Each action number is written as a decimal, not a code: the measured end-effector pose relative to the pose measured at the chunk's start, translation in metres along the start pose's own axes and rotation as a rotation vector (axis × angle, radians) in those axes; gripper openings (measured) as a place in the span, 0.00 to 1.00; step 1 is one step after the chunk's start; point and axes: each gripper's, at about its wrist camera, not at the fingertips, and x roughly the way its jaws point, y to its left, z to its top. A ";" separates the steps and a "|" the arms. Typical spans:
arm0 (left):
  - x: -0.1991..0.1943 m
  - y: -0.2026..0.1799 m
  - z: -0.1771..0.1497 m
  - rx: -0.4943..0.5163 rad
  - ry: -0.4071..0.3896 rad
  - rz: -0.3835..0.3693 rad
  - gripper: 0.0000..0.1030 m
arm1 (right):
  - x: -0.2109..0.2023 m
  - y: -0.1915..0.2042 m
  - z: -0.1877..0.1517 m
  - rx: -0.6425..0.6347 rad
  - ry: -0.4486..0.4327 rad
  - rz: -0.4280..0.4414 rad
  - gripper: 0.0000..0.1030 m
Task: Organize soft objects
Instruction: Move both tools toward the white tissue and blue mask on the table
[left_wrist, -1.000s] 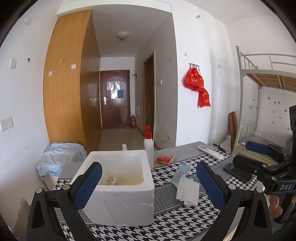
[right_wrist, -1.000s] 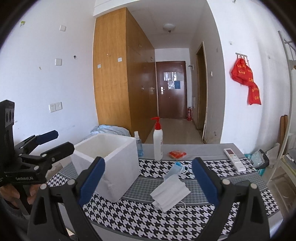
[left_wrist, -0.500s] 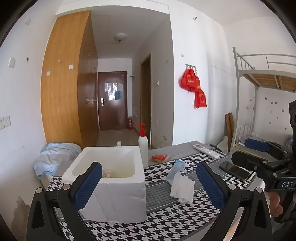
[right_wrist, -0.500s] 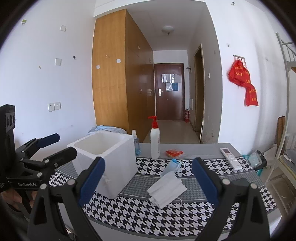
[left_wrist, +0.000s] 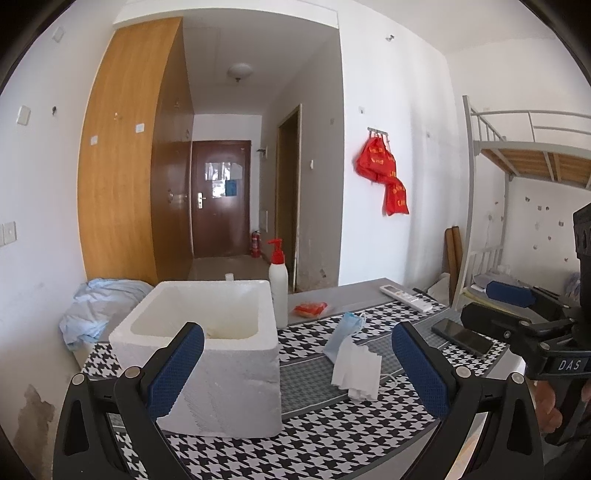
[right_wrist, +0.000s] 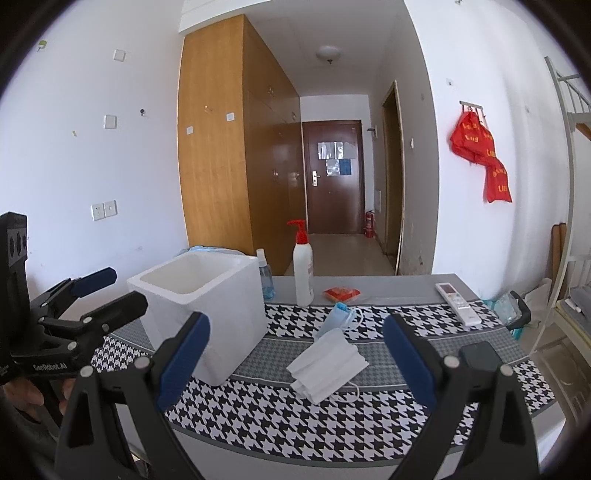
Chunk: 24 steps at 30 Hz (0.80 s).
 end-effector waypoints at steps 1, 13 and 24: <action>0.000 0.000 -0.001 0.000 -0.001 0.003 0.99 | 0.000 0.000 -0.002 0.002 0.003 0.001 0.94; 0.013 -0.008 -0.013 -0.009 0.023 -0.022 0.99 | 0.007 -0.013 -0.013 0.028 0.033 -0.010 0.94; 0.024 -0.021 -0.020 0.008 0.047 -0.053 0.99 | 0.009 -0.026 -0.021 0.053 0.049 -0.028 0.94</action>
